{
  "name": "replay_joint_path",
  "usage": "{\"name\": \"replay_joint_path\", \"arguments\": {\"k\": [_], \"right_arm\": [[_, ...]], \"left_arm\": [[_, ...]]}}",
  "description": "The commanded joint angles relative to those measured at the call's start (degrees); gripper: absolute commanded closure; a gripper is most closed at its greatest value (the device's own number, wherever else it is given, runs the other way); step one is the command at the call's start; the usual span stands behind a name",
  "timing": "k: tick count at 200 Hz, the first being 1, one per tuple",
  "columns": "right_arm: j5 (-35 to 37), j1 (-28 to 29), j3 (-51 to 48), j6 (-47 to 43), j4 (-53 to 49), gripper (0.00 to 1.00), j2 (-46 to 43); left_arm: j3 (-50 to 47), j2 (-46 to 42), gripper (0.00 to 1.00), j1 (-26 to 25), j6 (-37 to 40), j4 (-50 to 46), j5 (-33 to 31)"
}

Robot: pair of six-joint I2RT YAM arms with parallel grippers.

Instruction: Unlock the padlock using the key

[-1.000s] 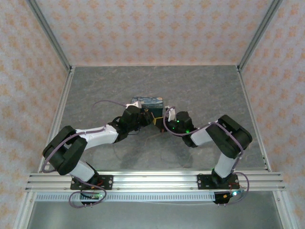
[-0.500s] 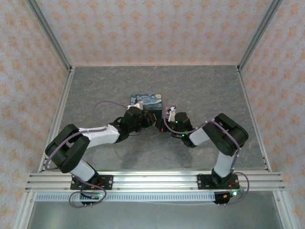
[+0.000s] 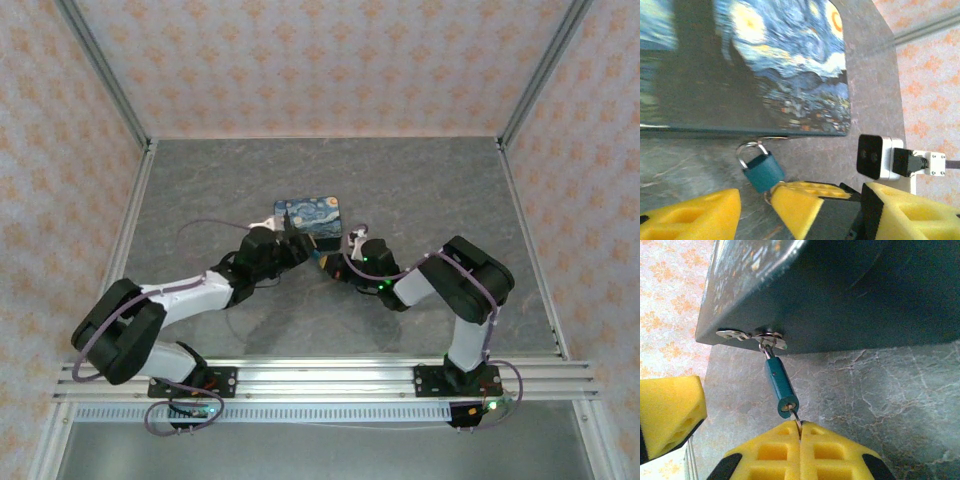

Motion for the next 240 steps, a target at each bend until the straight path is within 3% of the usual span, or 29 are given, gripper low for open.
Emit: {"name": "replay_joint_path", "arguments": {"k": [1,42,71,240], "right_arm": [[0.2,0.8,1.4,2.7,-1.1,1.00,-2.0],[1.6,1.9,2.2,5.0,-4.2,1.00,-4.6],[1.8,2.0,2.6,6.4,-5.7,1.00,-5.9],[0.9,2.2,4.0,9.3,-6.3,1.00,-6.5]], "left_arm": [[-3.3,-0.7,0.35,0.6,-2.9,4.9,0.9],[-6.4,3.5,0.47,0.6,-7.3,15.0,2.9],[-6.9,6.2,0.48,0.3,-8.8,19.3,3.1],[-4.3,12.7,0.52,-2.2,-14.0,21.6,0.1]]}}
